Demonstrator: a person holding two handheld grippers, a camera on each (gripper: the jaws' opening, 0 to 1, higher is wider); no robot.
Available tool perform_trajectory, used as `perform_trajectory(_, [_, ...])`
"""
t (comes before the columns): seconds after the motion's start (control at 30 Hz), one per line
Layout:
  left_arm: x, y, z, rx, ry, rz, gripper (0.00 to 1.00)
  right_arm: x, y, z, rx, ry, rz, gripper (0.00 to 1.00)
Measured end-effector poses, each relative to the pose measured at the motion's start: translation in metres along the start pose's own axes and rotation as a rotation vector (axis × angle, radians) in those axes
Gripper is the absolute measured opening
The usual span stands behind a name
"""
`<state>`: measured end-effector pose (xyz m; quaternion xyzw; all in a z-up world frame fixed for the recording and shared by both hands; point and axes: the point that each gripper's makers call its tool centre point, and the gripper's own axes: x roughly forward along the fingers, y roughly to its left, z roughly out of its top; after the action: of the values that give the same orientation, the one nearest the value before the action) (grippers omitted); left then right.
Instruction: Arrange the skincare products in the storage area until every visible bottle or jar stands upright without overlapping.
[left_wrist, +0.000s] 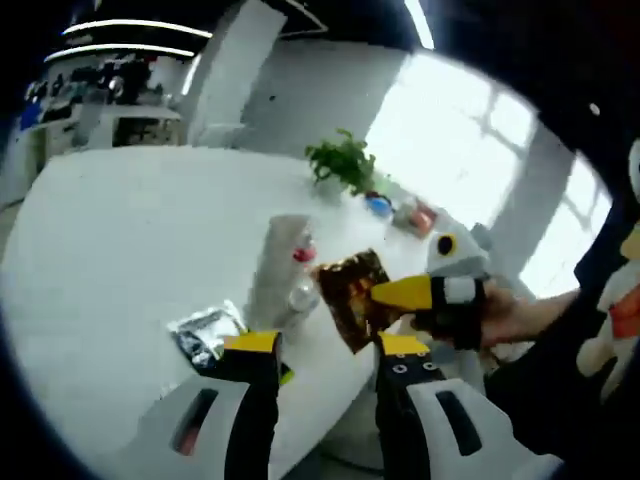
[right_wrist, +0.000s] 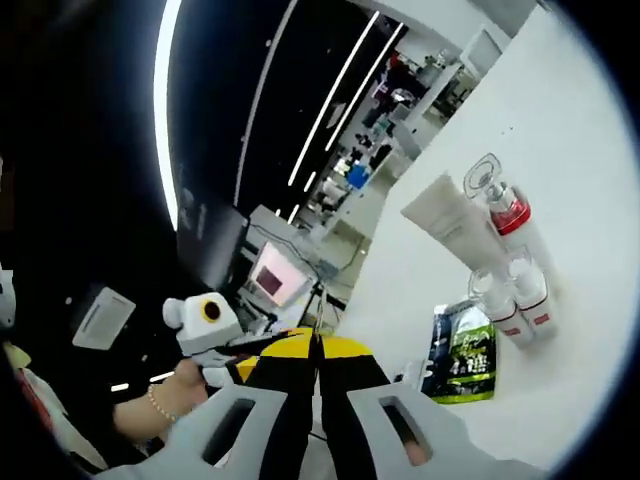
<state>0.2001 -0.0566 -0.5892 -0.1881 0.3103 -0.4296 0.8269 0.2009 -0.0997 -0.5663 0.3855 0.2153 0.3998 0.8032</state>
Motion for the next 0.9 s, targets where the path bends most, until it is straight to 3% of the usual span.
perform_trajectory(0.07, [-0.005,0.000,0.002,-0.126,-0.089,-0.053,0.27,0.005,0.003,-0.004,0.008,-0.004,0.008,0.01])
perform_trajectory(0.13, [-0.009,-0.005,0.001,-0.211,-0.142,-0.102,0.28,0.011,0.005,-0.008,0.014,-0.003,0.014,0.01])
perform_trajectory(0.33, [-0.022,0.004,-0.014,-0.251,-0.172,-0.094,0.24,0.031,0.011,-0.026,0.019,0.020,0.038,0.01])
perform_trajectory(0.47, [-0.033,0.014,-0.006,-0.368,-0.274,-0.120,0.14,0.039,0.017,-0.032,0.022,0.021,0.048,0.01])
perform_trajectory(0.57, [-0.039,0.019,-0.005,-0.402,-0.294,-0.138,0.02,0.044,0.018,-0.034,0.023,0.023,0.045,0.01])
perform_trajectory(0.7, [-0.041,0.027,-0.006,-0.390,-0.301,-0.080,0.01,0.050,0.012,-0.041,0.001,0.047,0.004,0.02])
perform_trajectory(0.83, [-0.048,0.026,0.003,-0.456,-0.352,-0.102,0.00,0.056,0.003,-0.042,-0.142,0.101,-0.054,0.20])
perform_trajectory(0.9, [-0.052,0.029,0.007,-0.445,-0.352,-0.098,0.00,0.060,0.012,-0.034,-0.152,0.085,-0.032,0.29])
